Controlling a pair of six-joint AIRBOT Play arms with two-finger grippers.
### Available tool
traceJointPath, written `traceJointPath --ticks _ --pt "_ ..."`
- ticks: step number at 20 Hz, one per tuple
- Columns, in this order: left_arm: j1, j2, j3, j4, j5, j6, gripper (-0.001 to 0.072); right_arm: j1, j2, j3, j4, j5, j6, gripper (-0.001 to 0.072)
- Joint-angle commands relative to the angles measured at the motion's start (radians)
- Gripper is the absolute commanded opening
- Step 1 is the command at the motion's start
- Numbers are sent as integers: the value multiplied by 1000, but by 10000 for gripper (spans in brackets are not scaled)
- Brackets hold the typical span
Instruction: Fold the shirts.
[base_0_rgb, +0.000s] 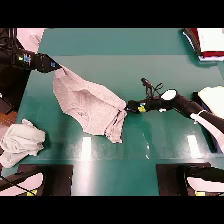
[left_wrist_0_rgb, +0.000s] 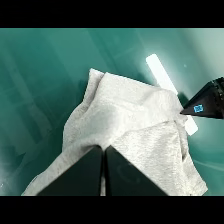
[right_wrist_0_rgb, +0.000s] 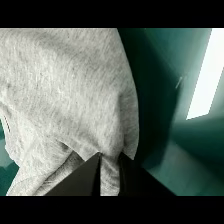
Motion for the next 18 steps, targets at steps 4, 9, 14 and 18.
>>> traceJointPath --ticks 4,9,14,18 --pt "0 4 1 -1 2 -10 21 -3 13 9 -6 -2 -41 9" --pt "4 86 164 2 57 -16 21 -105 283 168 -254 86 88 8" --pt "3 199 528 -2 56 -23 21 -179 484 568 -533 287 179 8" --pt "3 303 648 -43 117 -23 21 -171 534 783 -579 388 193 8"
